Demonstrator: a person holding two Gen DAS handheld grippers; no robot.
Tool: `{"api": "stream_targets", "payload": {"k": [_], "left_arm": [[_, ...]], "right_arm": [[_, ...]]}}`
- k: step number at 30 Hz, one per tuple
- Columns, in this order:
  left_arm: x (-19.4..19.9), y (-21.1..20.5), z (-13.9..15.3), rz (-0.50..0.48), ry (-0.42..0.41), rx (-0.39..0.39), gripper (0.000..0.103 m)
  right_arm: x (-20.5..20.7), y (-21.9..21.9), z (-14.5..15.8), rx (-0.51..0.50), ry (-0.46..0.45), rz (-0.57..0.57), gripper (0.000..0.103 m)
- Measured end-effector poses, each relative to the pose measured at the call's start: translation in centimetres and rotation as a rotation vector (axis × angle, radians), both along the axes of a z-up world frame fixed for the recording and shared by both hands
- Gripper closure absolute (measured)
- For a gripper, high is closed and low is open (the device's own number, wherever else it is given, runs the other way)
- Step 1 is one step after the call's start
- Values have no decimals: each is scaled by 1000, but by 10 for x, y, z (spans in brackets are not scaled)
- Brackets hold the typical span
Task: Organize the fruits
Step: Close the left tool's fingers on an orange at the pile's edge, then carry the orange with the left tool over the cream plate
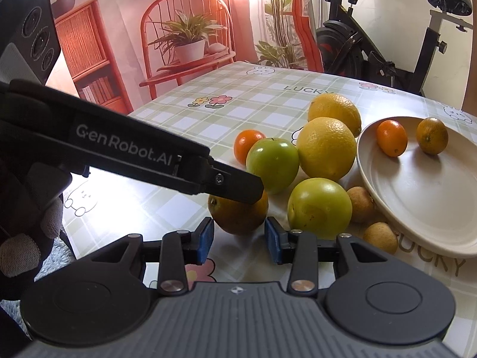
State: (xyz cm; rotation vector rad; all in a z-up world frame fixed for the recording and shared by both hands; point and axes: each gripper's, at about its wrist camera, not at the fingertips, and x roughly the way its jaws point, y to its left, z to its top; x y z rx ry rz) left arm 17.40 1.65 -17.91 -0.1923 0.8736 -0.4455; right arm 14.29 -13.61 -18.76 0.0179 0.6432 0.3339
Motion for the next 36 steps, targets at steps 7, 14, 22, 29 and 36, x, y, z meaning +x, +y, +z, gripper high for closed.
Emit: {"api": "stream_targets", "payload": {"k": [7,14,22,29,36], "left_arm": [[-1,3,-1,15,4,-20,62],[-3,1,-4,6,6,-4,59],[-9,-2,-2,-1,-14,21,59],[-12,-4,2,-5,-20,18,59],[-17,-8,12,-26,-36,14,59]], "right_arm": [[0,-1,-2,5,-3,6,61],[0,4,-2,-15,-14,13,58],[2,8,-3,-47,-33,24,58],[0,5,0,-28,-30,23,58],[-8,-1,6,0,-43,2,58]]}}
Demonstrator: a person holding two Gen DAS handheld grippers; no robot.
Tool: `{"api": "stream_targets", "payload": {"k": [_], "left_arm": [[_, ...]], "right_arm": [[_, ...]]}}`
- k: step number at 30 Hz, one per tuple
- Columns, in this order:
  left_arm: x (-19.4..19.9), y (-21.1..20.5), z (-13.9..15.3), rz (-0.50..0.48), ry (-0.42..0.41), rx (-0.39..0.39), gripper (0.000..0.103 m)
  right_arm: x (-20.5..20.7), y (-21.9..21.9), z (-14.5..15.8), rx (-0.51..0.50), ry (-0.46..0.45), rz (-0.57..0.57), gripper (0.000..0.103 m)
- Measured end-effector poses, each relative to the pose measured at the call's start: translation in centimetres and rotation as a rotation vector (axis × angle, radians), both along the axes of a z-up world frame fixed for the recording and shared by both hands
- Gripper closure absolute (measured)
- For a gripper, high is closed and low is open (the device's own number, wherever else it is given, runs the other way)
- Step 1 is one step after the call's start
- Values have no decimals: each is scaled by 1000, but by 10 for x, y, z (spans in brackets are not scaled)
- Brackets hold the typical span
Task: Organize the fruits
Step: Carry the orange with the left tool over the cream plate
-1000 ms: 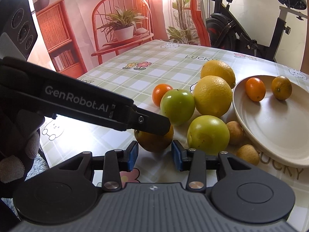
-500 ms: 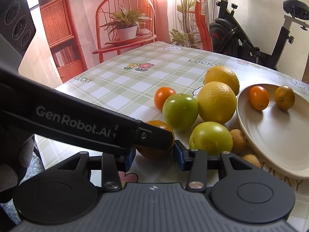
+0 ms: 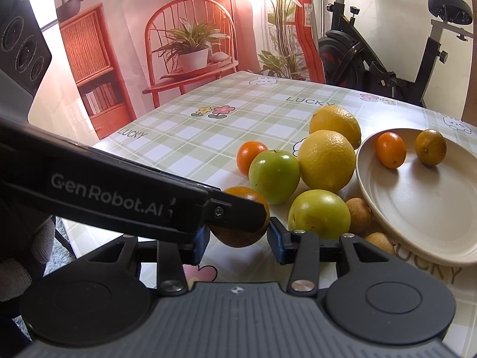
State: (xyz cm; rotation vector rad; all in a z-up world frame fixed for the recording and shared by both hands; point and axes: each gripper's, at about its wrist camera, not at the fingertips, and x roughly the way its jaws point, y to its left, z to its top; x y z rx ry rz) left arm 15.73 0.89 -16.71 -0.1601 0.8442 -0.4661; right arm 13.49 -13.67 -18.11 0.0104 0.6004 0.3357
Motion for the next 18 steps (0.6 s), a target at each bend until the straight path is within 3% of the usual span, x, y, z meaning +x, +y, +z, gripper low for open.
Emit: {"api": "stream_targets", "payload": {"k": [18], "left_arm": [[-2,-34,51,-82,-145,22,59]], "right_arm": [[-18,-24,45,24,-87,-78,58]]}}
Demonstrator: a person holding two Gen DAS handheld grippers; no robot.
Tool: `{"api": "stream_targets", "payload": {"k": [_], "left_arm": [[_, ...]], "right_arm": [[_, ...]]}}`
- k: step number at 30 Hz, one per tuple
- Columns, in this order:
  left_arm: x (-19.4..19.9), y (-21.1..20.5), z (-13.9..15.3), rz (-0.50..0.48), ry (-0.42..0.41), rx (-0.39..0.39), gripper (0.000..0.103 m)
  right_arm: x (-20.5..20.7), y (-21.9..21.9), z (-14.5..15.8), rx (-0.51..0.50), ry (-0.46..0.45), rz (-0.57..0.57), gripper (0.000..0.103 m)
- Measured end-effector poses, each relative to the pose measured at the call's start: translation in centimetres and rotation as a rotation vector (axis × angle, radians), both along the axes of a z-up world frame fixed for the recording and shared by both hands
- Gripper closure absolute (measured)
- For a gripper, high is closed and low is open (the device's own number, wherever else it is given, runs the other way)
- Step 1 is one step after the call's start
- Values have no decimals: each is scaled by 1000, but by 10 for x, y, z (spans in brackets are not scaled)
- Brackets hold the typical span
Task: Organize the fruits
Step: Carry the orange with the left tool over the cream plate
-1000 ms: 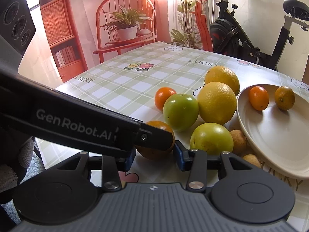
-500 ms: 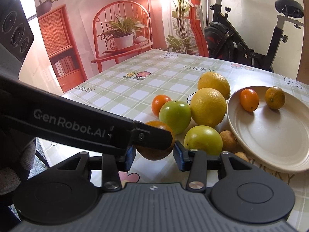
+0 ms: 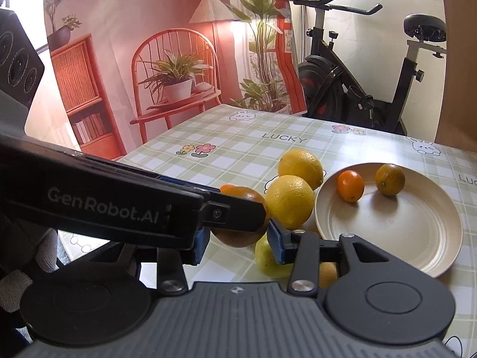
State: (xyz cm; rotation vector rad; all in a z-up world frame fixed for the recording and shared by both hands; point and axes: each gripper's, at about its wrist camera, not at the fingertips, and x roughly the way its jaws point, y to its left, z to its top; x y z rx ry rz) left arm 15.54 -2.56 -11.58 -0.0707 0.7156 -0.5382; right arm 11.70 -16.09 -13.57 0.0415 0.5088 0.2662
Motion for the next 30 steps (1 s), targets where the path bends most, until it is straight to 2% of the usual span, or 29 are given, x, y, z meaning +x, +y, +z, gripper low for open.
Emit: {"api": "stream_targets", "payload": {"k": [6,10,13,24,30], "left_arm": [[28,-32,28,-54,-77,26,59],[52,-45,32,-72,-74,8,59],[71,-52,24,-81,-46,9,59],[120,-72,-27,-101,88,95,59],[128,-76,-44,-105,107,153,59]], "right_arm": [[14,-28,34,-10,-43,-39,58],[28,-45,48,-29,-69,-63,58],[42,-56,50,-40,-67,-69,58],[86,-84,4,6,59,-85,58],[95,-93,-15,35,112,-82,58]]}}
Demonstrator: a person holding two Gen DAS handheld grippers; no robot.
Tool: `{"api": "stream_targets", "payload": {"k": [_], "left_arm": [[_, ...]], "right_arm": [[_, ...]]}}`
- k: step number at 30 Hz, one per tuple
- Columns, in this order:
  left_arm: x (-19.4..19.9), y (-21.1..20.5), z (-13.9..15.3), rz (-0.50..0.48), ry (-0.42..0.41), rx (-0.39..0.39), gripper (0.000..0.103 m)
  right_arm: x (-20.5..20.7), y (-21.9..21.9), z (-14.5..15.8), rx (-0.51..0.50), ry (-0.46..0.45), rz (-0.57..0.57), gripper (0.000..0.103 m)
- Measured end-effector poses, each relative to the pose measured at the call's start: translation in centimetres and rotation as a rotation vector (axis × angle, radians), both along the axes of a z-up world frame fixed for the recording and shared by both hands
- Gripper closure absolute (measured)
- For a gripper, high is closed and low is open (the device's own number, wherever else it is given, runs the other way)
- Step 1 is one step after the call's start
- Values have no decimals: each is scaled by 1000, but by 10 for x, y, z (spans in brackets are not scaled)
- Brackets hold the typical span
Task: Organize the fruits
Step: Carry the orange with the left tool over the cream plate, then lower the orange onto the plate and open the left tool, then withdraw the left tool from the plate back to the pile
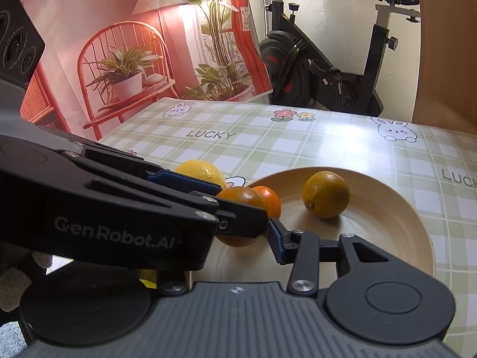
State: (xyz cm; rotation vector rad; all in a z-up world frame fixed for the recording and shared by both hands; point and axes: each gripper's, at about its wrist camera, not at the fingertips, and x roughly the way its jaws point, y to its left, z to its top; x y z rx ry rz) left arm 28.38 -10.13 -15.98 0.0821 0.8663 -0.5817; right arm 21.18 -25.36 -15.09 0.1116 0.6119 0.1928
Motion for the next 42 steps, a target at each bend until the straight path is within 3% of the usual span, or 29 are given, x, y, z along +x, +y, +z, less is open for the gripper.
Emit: {"api": "stream_targets", "payload": {"k": [26,42], "left_arm": [[16,-9,-11,65,5,61,57],[9,1,4,94,-30,73,53]], "right_arm": [[25,6,-11,-29,16,-29,58],[20,7,-4,-64,8,-54,57]]}}
